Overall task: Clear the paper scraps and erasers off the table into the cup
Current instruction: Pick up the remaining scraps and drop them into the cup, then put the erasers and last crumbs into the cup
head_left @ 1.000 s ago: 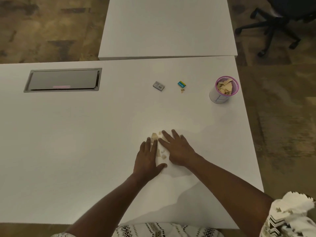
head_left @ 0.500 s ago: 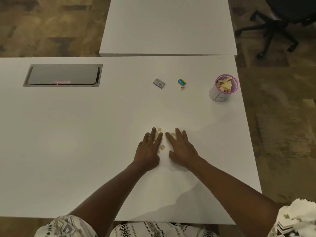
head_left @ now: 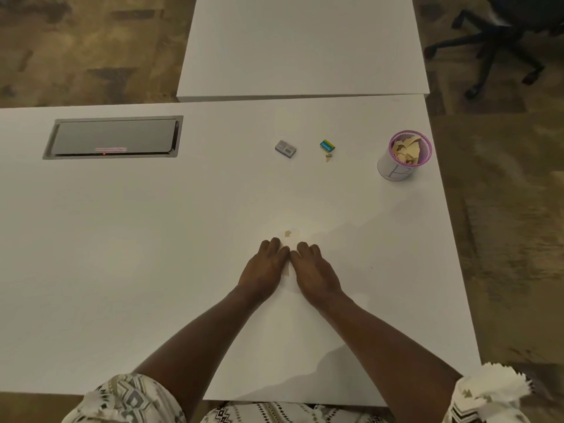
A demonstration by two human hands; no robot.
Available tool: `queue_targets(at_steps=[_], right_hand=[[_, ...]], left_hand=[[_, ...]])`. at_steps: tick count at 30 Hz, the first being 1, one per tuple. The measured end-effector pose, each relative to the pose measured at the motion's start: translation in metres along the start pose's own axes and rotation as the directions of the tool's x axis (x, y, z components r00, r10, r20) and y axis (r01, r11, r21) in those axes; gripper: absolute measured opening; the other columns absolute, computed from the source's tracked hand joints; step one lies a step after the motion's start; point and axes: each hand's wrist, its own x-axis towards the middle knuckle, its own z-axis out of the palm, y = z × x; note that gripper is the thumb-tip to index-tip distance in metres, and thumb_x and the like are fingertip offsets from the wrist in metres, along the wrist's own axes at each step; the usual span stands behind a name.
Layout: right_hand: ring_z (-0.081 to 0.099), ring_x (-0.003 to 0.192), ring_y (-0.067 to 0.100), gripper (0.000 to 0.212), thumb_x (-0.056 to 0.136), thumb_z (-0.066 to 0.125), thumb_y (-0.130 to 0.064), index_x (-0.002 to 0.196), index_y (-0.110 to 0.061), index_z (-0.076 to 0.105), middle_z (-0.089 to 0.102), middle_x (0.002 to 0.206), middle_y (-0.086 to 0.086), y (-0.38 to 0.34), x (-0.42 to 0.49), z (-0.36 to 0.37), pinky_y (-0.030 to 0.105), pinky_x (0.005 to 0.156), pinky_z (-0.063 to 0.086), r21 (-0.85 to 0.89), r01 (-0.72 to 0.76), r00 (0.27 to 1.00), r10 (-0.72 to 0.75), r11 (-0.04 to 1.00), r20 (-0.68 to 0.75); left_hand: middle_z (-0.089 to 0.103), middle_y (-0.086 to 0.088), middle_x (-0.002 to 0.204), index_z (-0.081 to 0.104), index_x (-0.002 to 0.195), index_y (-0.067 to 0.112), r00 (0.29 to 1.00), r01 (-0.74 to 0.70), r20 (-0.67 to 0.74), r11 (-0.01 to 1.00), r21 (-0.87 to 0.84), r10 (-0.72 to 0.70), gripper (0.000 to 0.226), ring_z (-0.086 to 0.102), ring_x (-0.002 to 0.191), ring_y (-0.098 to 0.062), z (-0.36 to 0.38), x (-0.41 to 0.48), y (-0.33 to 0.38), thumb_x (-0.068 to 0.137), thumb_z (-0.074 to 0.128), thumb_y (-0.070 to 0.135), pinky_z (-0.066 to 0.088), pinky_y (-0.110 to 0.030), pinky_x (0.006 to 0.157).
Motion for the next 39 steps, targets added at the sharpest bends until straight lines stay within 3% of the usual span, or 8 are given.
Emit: queue_targets(at_steps=[4,8,11,16,20,26,32,39], right_hand=[[0.062,0.069,0.022,0.032,0.058,0.082,0.002,0.081,-0.015,0.068,0.063,0.082,0.004,0.006,0.006,0.0,0.027,0.044,0.045,0.068,-0.001,0.999,-0.002,0.998,0.044],[0.054,0.093,0.026,0.015,0.092,0.048,-0.003,0.095,-0.012,0.059,0.056,0.102,0.007,0.02,0.02,0.01,0.034,0.067,0.043,0.248,-0.113,0.981,0.069,0.962,0.18],[0.058,0.08,0.023,0.012,0.086,0.056,-0.001,0.082,-0.009,0.064,0.061,0.09,0.007,0.029,0.032,0.004,0.026,0.058,0.041,0.48,-0.326,0.945,0.267,0.815,0.188],[0.062,0.082,0.01,0.008,0.087,0.067,-0.016,0.085,-0.014,0.075,0.074,0.09,-0.003,0.054,0.044,-0.008,0.017,0.072,0.042,0.677,-0.53,0.826,0.492,0.51,0.277],[0.069,0.087,0.01,0.004,0.086,0.072,-0.02,0.087,-0.018,0.076,0.075,0.087,-0.01,0.08,0.058,-0.023,0.019,0.077,0.05,0.749,-0.556,0.774,0.554,0.36,0.308],[0.07,0.089,0.016,0.009,0.091,0.07,-0.016,0.097,-0.012,0.075,0.076,0.096,0.0,0.131,0.089,-0.068,0.016,0.079,0.05,0.786,-0.473,0.758,0.638,0.398,0.134],[0.065,0.086,0.016,0.014,0.093,0.065,-0.014,0.104,-0.01,0.074,0.075,0.1,0.005,0.197,0.107,-0.117,0.006,0.068,0.041,0.719,-0.461,0.685,0.723,0.52,-0.084],[0.06,0.079,0.017,0.019,0.09,0.057,-0.007,0.097,-0.013,0.074,0.074,0.097,0.006,0.24,0.121,-0.135,0.018,0.061,0.039,0.658,-0.564,0.645,0.763,0.499,-0.025]], left_hand=[[0.049,-0.006,0.107,0.055,0.102,0.012,1.0,0.02,0.008,1.0,-0.005,-0.02,0.01,0.046,0.098,-0.025,-0.002,0.005,0.0,0.095,0.048,0.012,0.051,-0.043,0.064],[0.048,-0.004,0.094,0.054,0.087,0.011,0.996,0.085,-0.006,0.994,-0.061,-0.086,0.007,0.043,0.089,-0.022,-0.006,0.014,0.001,0.092,0.049,0.009,0.049,-0.043,0.065],[0.051,-0.001,0.089,0.057,0.082,0.012,0.975,0.202,-0.052,0.957,-0.208,-0.217,0.011,0.047,0.085,-0.021,-0.007,0.023,0.003,0.087,0.05,0.005,0.046,-0.034,0.065],[0.061,-0.002,0.091,0.069,0.079,0.016,0.831,0.436,0.002,0.648,-0.624,-0.556,0.025,0.06,0.079,-0.011,-0.02,0.05,0.015,0.083,0.053,-0.003,0.042,-0.015,0.063],[0.069,0.0,0.096,0.07,0.08,0.02,0.811,0.429,0.045,0.541,-0.723,-0.583,0.028,0.064,0.086,-0.009,-0.036,0.086,0.03,0.079,0.053,-0.002,0.052,-0.025,0.074],[0.072,0.0,0.098,0.073,0.086,0.021,0.868,0.296,0.031,0.466,-0.834,-0.495,0.028,0.067,0.092,-0.021,-0.067,0.164,0.078,0.085,0.055,-0.001,0.057,-0.035,0.079],[0.073,-0.002,0.093,0.073,0.084,0.016,0.941,0.101,-0.096,0.54,-0.835,-0.324,0.026,0.065,0.088,-0.019,-0.1,0.244,0.148,0.086,0.054,0.0,0.055,-0.035,0.079],[0.071,0.005,0.081,0.074,0.083,0.013,0.975,0.071,-0.06,0.563,-0.824,-0.212,0.037,0.069,0.085,-0.021,-0.104,0.279,0.195,0.075,0.044,-0.008,0.061,-0.04,0.079]])
